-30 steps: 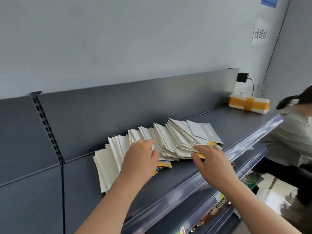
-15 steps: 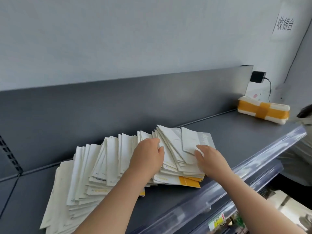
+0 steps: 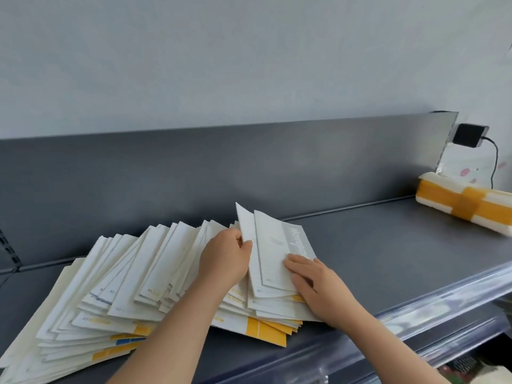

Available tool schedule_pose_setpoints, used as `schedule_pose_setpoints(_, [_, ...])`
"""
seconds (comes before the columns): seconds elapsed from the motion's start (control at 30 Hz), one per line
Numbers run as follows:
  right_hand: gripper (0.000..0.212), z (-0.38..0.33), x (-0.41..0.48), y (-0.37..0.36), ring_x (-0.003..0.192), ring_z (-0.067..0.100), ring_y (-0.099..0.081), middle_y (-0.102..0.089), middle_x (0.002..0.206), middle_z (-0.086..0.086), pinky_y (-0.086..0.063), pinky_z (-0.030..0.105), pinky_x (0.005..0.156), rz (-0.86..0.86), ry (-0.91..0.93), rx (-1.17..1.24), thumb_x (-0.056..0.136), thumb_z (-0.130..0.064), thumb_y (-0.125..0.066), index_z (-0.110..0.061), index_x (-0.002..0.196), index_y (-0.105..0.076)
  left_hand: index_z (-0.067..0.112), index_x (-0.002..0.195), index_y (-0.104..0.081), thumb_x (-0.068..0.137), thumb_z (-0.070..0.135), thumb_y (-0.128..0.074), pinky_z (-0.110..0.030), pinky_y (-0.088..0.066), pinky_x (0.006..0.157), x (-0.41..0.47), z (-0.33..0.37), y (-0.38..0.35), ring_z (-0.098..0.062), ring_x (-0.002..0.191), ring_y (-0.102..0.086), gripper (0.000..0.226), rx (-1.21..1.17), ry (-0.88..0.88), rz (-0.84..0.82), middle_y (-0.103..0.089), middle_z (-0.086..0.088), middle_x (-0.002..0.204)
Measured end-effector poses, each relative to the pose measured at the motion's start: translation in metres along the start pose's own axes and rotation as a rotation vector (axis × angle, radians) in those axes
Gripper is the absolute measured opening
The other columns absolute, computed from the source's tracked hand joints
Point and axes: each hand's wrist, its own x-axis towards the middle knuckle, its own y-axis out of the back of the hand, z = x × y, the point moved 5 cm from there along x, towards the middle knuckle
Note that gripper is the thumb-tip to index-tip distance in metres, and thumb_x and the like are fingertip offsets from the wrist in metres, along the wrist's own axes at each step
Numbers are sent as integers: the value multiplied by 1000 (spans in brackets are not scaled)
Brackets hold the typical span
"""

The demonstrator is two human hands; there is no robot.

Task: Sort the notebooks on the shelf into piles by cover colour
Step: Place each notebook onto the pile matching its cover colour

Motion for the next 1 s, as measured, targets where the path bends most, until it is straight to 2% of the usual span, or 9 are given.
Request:
schedule_pose_setpoints(0.17, [36, -7, 0, -4, 125, -17, -24, -31, 135, -30, -4, 11, 113, -30, 132, 24, 99, -26, -40, -33, 134, -49, 20, 90, -55, 89, 40, -56, -27, -41, 57, -10, 7, 3, -11, 73, -58, 20, 47, -14, 11, -62, 10, 81])
schedule_pose_setpoints(0.27, [39, -3, 0, 0, 129, -8, -30, -31, 136, -30, -21, 20, 113, 2, 70, 92, 96, -31, -47, -32, 135, -48, 24, 96, -53, 87, 31, -62, -25, -45, 61, -13, 4, 7, -8, 79, -59, 14, 34, 16, -18, -61, 14, 89])
schedule_pose_setpoints(0.37, [54, 4, 0, 3, 134, 11, -32, -37, 140, -15, -30, 26, 108, 28, -103, 92, 91, -44, -53, -23, 138, -40, 24, 96, -53, 86, 21, -62, -25, -49, 63, -17, 0, 15, -5, 81, -60, 13, -105, 58, -20, -62, 15, 91])
schedule_pose_setpoints(0.43, [47, -2, 2, 5, 120, 18, -41, -48, 121, -9, -33, 28, 102, 53, -109, 65, 90, -45, -52, -18, 127, -44, 23, 99, -55, 86, 17, -61, -30, -54, 70, -22, -4, 21, -6, 85, -62, 15, -231, 78, -2, -65, 14, 95])
schedule_pose_setpoints(0.53, [44, -17, 5, 5, 110, 12, -41, -45, 108, -14, -33, 32, 104, 69, -78, 119, 91, -41, -52, -20, 129, -42, 26, 99, -55, 89, 13, -56, -22, -51, 65, -32, -11, 35, -3, 86, -63, 16, -394, 105, 54, -65, 15, 95])
schedule_pose_setpoints(0.6, [41, -29, 8, 5, 106, 10, -46, -46, 103, -18, -40, 27, 89, 85, -77, 205, 91, -36, -54, -27, 130, -42, 28, 101, -55, 91, 12, -51, -20, -51, 64, -38, -18, 45, -3, 86, -63, 19, -465, 121, 108, -65, 15, 97])
schedule_pose_setpoints(0.77, [29, -77, 17, 0, 96, -10, -57, -55, 97, -39, -48, 11, 67, 85, 17, 482, 92, -25, -56, -52, 99, -46, 29, 119, -54, 94, 11, -40, -31, -54, 84, -58, -46, 74, -4, 101, -62, 34, -526, 135, 215, -65, 16, 110])
schedule_pose_setpoints(0.9, [31, -129, 22, -18, 91, -12, -57, -56, 96, -37, -50, 17, 69, 70, 93, 543, 93, -25, -54, -54, 100, -45, 30, 121, -55, 96, 10, -35, -26, -53, 84, -81, -76, 110, -1, 102, -60, 38, -530, 150, 314, -65, 17, 111])
schedule_pose_setpoints(1.0, [31, -170, 24, -37, 90, -14, -56, -58, 92, -38, -52, 18, 68, 42, 145, 543, 92, -24, -55, -52, 101, -45, 28, 121, -54, 98, 10, -34, -13, -49, 71, -100, -102, 143, 1, 98, -60, 36, -501, 174, 389, -63, 17, 110])
